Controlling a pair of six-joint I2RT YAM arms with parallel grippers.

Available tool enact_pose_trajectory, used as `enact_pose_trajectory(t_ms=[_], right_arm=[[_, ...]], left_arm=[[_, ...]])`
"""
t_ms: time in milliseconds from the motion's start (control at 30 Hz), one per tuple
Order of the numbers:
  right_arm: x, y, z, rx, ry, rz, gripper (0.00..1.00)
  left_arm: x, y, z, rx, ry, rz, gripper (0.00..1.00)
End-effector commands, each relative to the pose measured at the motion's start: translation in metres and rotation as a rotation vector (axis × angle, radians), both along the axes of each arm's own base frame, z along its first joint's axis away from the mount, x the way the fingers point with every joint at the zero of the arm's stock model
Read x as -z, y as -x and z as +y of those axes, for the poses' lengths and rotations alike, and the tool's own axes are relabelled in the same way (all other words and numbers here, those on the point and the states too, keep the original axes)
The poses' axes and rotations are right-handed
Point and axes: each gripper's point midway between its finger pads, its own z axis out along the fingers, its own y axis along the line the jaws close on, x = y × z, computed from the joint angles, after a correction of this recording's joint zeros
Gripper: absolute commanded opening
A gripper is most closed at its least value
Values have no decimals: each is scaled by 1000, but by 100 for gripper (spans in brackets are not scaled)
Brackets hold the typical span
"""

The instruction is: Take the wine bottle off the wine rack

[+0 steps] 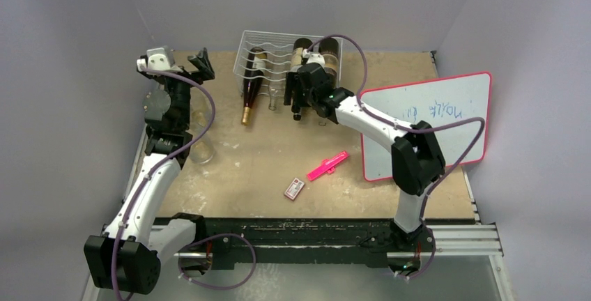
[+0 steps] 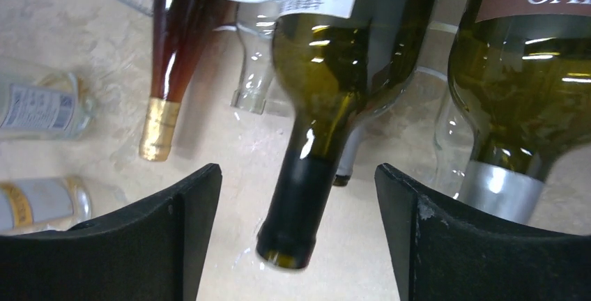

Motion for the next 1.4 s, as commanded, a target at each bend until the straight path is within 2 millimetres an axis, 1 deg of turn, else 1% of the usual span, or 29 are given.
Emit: enact_pose_trajectory(t_ms=[0, 133, 300, 500, 567, 633, 800, 933, 1100, 1133, 1233, 1267, 1367], right_arm=[[-4, -21, 11, 103, -122, 7, 80], [6, -36, 5, 207, -140, -13, 73], [9, -44, 3, 264, -160, -29, 61], [3, -50, 3, 277, -178, -62, 52], [2, -49, 6, 265, -186, -60, 47], [-3, -47, 9, 250, -208, -62, 44], [-28, -41, 11, 214, -284, -112, 31], [-55, -32, 11, 189, -355, -157, 17], [-90, -20, 8, 154, -446, -227, 2], [-102, -17, 6, 147, -466, -247, 0], [-123, -7, 1, 121, -518, -301, 0], [-126, -2, 0, 108, -529, -314, 0], [-145, 9, -2, 58, -556, -362, 0]], left_arm=[[-25, 7, -24, 91, -38, -78, 100], [-26, 9, -31, 111, -45, -82, 100], [-26, 8, -31, 113, -37, -81, 100], [-25, 6, -33, 123, -31, -79, 100], [-24, 6, -34, 129, -29, -79, 100], [-25, 6, -35, 138, -26, -81, 100], [-23, 4, -39, 159, -9, -95, 100], [-22, 3, -44, 184, -9, -97, 100], [-22, 3, -50, 215, -12, -101, 99], [-23, 4, -51, 224, -13, -108, 99], [-21, 5, -61, 256, -25, -112, 99], [-19, 5, -66, 268, -36, -111, 99], [-12, 6, -86, 324, -88, -101, 99]])
